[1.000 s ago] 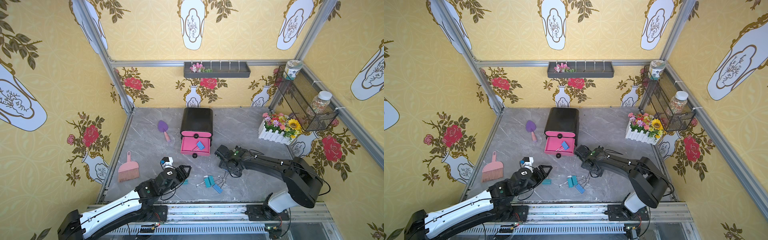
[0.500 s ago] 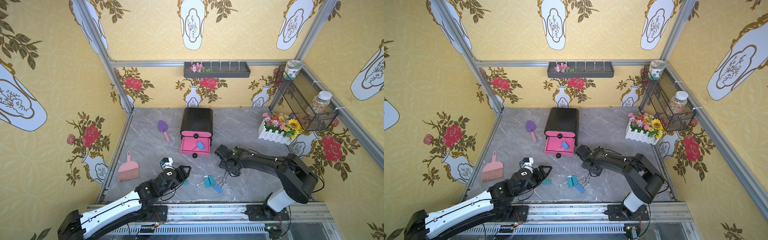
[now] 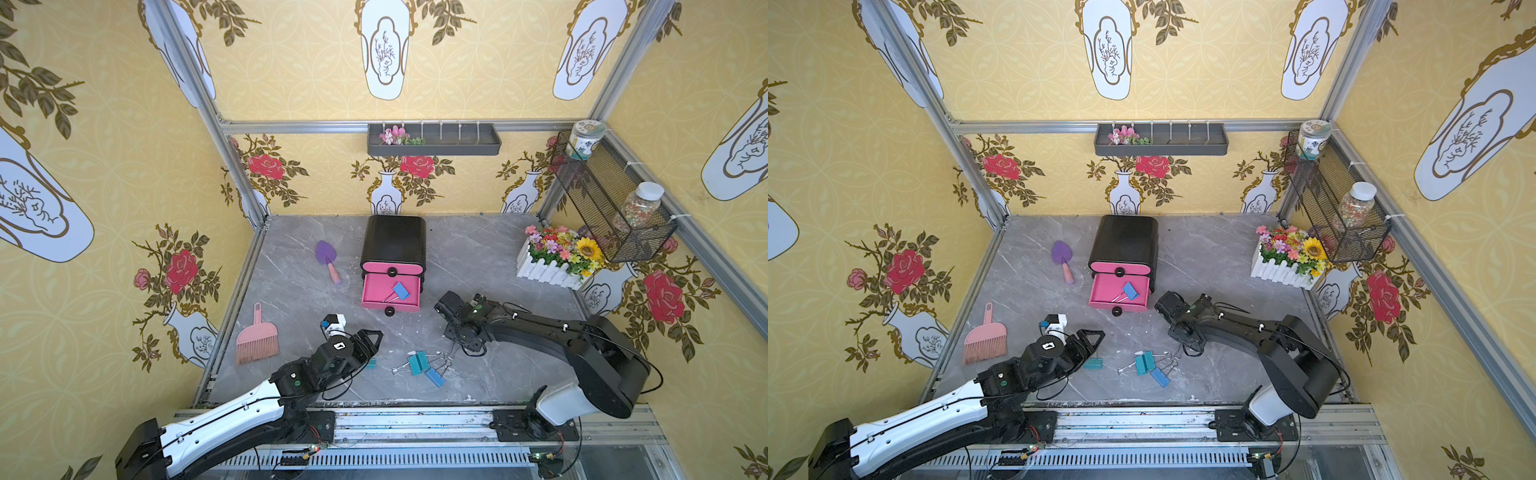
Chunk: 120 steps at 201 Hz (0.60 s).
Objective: Put the binder clips in the drawer according to color
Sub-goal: Pick up the binder clip at the center of the board.
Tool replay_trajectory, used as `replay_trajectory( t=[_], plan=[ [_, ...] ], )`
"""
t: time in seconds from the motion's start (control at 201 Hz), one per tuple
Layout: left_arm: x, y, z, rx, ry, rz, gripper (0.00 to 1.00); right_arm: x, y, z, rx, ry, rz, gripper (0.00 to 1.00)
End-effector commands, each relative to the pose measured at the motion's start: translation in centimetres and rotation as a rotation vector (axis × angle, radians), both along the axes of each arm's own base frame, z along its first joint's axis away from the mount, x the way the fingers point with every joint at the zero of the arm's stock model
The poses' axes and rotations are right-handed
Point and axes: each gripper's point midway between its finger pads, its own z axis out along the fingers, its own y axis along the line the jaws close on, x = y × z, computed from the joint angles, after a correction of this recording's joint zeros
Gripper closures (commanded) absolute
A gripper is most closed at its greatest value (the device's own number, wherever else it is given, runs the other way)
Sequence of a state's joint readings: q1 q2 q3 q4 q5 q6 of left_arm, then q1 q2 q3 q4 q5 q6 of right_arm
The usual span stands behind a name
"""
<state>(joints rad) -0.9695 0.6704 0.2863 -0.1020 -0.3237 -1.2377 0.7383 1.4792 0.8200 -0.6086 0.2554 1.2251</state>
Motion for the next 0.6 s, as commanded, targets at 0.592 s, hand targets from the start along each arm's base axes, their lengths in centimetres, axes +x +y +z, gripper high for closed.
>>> replay_trajectory(
  t=[0.592],
  plan=[
    [-0.3, 3.1, 0.2, -0.020, -0.017, 0.102, 0.27, 9.6, 15.1, 18.9, 0.030, -0.447, 0.337, 0.63]
  ],
)
